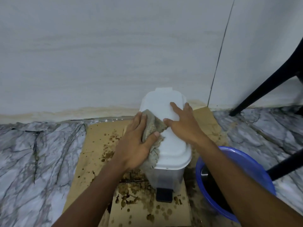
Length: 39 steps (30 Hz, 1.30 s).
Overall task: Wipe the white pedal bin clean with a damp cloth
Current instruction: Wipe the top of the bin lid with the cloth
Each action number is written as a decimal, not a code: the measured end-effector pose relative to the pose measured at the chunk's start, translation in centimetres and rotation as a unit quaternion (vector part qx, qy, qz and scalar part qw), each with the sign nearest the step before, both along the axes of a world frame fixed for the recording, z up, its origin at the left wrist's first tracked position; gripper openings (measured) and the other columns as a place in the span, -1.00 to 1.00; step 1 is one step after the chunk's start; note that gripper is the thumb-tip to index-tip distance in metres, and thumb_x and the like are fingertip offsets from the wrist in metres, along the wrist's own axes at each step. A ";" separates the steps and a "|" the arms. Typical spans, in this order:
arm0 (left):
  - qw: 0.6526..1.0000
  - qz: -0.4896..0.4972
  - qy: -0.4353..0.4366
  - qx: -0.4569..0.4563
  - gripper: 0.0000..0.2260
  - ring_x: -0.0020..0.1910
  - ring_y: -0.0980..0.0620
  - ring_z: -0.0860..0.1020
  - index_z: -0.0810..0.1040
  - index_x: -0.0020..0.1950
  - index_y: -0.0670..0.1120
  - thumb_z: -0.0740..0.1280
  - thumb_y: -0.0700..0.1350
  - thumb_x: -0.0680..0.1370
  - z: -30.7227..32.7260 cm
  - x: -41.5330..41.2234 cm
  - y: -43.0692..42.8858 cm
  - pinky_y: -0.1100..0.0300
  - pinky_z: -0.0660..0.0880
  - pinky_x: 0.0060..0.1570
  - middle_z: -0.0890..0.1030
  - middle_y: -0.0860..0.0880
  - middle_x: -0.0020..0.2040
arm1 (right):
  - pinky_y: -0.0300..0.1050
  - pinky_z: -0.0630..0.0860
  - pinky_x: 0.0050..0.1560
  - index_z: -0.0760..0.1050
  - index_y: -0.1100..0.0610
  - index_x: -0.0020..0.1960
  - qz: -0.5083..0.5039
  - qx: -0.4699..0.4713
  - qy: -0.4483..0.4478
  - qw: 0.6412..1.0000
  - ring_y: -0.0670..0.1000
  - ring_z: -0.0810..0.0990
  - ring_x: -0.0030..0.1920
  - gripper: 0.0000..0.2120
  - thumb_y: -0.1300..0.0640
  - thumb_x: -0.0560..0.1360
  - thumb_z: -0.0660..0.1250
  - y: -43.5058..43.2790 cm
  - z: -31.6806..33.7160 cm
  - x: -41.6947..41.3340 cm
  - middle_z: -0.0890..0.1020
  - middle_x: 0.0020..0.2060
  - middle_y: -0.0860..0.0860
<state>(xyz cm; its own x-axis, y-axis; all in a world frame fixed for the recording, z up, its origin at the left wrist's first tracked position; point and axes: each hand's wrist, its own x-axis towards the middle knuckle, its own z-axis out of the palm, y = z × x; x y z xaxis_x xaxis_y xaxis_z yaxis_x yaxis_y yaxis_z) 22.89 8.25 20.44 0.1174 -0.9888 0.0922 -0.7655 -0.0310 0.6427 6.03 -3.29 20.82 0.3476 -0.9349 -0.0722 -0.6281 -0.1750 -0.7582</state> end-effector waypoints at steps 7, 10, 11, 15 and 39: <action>0.960 0.074 0.264 -0.053 -0.37 0.39 0.20 0.48 0.29 0.61 0.10 0.44 0.03 0.58 -0.7 -2.1 -0.5 0.27 0.47 0.29 0.42 0.12 0.53 | 0.19 0.21 0.54 0.39 -0.34 0.43 -0.028 0.050 -0.259 0.964 -0.10 0.01 0.60 -0.38 0.01 0.46 0.50 0.7 -2.6 -3.3 0.02 0.58 -0.26; 0.924 0.130 0.356 -0.058 -0.37 0.04 0.19 0.69 0.37 0.57 0.02 0.49 -0.16 0.52 -0.9 -1.2 -0.6 0.21 0.64 0.03 0.64 0.06 0.29 | 0.21 0.27 0.51 0.49 -0.46 0.25 -0.025 0.060 -0.320 0.945 -0.13 0.01 0.60 -0.45 0.03 0.39 0.48 1.2 -2.7 -1.8 0.04 0.55 -0.32; 0.917 0.142 0.368 -0.061 -0.36 0.03 0.15 0.70 0.39 0.56 0.00 0.50 -0.19 0.51 -1.0 -0.6 -0.5 0.12 0.66 0.05 0.65 0.04 0.28 | 0.20 0.29 0.50 0.50 -0.44 0.24 -0.024 0.061 -0.330 0.942 -0.13 0.02 0.59 -0.46 0.09 0.43 0.47 1.3 -2.6 -1.2 0.05 0.56 -0.30; 0.899 0.178 0.394 -0.070 -0.37 0.17 0.00 0.68 0.42 0.54 -0.03 0.51 -0.23 0.49 -0.9 1.7 0.4 -0.08 0.62 0.19 0.63 -0.02 0.34 | 0.18 0.26 0.53 0.50 -0.20 0.33 0.004 0.065 -0.350 0.934 -0.10 0.04 0.60 -0.44 0.34 0.50 0.40 1.0 -1.9 1.9 0.09 0.60 -0.15; 0.976 -0.109 -0.169 -0.086 -0.21 0.62 0.19 -0.27 -0.09 0.67 0.11 0.05 0.47 0.57 -1.9 -0.5 2.9 0.13 -0.24 0.59 -0.14 0.13 0.67 | -0.02 -0.10 0.61 0.25 0.00 0.57 0.107 -0.042 -0.078 0.990 -0.11 -0.20 0.60 -0.55 0.14 0.69 0.17 0.2 -1.0 -1.5 -0.08 0.62 -0.13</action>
